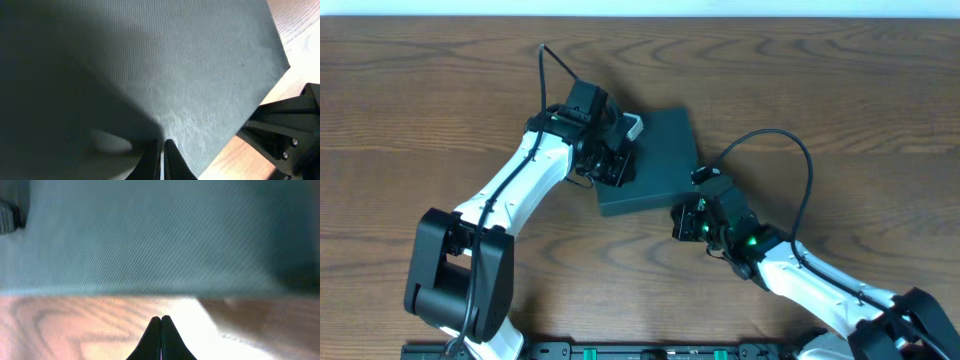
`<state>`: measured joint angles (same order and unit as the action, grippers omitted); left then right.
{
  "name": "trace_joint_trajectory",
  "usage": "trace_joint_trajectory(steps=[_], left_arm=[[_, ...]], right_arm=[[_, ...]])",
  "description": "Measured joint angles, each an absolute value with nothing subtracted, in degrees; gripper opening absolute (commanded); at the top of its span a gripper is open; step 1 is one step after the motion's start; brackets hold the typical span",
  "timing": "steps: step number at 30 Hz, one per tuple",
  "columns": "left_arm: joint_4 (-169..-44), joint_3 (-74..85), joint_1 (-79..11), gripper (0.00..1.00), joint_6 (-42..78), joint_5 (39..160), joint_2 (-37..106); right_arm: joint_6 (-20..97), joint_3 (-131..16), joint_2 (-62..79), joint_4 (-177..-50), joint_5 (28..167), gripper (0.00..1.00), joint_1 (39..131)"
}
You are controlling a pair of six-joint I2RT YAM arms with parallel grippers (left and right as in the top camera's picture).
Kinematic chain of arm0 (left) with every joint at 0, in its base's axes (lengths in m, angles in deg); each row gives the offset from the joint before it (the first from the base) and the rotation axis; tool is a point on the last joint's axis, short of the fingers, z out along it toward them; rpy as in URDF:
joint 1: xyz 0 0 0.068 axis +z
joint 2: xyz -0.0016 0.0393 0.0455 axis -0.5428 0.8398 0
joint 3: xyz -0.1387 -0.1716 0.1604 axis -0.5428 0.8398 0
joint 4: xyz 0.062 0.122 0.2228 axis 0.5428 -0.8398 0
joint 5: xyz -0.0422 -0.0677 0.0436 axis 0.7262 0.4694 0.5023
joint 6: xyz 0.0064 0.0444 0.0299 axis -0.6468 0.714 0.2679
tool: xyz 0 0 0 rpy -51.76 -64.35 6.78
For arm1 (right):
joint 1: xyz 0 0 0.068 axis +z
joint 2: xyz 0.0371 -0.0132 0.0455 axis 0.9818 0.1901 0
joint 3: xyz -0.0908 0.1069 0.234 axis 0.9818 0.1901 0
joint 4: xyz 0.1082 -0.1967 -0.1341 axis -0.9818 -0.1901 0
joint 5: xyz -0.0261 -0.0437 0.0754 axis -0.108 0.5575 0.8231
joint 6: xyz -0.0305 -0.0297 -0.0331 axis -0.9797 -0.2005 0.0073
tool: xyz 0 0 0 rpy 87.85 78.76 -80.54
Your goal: Pack container
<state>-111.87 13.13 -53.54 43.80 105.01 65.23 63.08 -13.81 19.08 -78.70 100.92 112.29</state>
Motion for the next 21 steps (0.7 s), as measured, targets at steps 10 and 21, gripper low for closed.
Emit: trace_joint_trajectory(steps=[10,21], left_arm=[[-113.49,9.79,-45.46,0.06,41.68,104.79,56.31],[-112.84,9.13,-34.09,0.06,38.23,104.53,55.37]], right_arm=[[59.71,-13.92,-2.93,-86.79,100.99,0.02,107.51],[59.49,-13.96,3.28,-92.51,92.71,0.02,96.71]])
